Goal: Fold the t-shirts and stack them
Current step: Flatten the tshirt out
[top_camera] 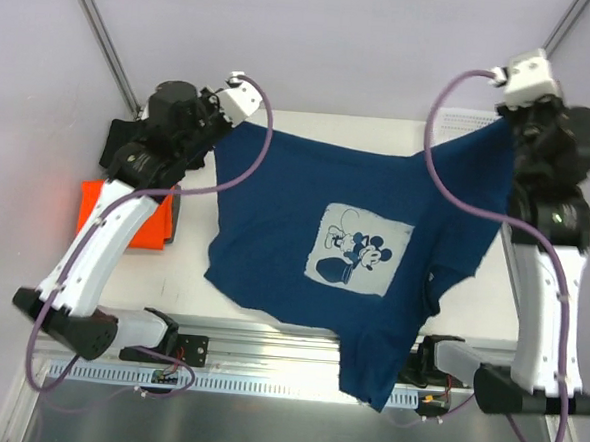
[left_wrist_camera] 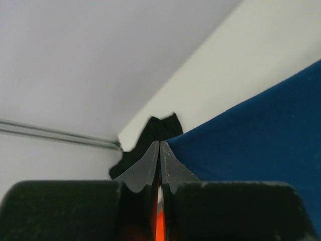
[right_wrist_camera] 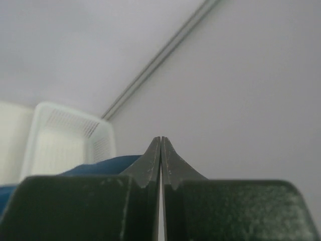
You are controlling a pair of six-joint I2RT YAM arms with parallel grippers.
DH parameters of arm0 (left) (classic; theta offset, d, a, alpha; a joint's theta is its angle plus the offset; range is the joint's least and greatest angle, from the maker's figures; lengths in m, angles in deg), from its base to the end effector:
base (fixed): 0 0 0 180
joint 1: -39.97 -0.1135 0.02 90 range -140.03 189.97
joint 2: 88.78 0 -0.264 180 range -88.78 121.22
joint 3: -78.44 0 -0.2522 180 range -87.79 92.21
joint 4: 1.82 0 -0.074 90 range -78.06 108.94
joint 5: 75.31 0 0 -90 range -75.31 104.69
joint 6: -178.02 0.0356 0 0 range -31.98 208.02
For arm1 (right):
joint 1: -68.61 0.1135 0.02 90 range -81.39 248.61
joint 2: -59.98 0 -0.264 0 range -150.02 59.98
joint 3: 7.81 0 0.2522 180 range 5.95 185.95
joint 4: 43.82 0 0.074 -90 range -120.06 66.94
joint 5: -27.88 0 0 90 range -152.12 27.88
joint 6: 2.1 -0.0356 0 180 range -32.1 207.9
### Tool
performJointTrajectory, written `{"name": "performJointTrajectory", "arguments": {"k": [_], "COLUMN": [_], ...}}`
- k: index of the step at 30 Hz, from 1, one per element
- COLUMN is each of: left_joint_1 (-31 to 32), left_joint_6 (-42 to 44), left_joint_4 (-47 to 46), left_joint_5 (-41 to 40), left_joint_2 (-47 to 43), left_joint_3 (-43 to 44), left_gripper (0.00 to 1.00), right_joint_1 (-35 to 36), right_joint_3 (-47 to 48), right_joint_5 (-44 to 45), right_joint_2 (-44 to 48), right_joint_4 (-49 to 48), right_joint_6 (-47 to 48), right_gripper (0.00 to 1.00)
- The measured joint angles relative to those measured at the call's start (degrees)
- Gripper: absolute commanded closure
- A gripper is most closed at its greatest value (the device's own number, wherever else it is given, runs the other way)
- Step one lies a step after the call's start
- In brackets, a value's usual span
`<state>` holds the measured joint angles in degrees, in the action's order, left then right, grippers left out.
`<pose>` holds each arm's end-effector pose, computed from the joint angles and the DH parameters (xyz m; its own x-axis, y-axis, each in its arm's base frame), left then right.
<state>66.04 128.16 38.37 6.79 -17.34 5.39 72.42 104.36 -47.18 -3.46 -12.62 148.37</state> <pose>0.2269 -0.1055 0.5013 0.1453 0.6398 -0.7547 0.2860 0.7031 0.6511 0.1719 0.0022 0.5718 -0.0094 -0.8432 -0.5376 0.3508 0.5006 -0.7914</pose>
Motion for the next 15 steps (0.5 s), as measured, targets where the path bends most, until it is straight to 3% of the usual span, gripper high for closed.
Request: {"name": "performJointTrajectory", "arguments": {"k": [7, 15], "left_joint_1": [-8.04, -11.41], "left_joint_6": [-1.16, -1.79], "left_joint_4": [-0.5, -0.68], "left_joint_5": [5.05, 7.56], "left_joint_2": [15.76, 36.57], "left_joint_3": [-3.65, 7.13], "left_gripper": [1.0, 1.0], "right_joint_1": [0.11, 0.55], "right_joint_3": [-1.51, 9.51], "right_joint_5": [-4.42, -6.47], "right_joint_2": [-18.18, -39.28], "right_joint_4": [1.7, 0.94], "right_joint_6": [-3.02, -3.89], "right_gripper": [0.99, 1.0]}}
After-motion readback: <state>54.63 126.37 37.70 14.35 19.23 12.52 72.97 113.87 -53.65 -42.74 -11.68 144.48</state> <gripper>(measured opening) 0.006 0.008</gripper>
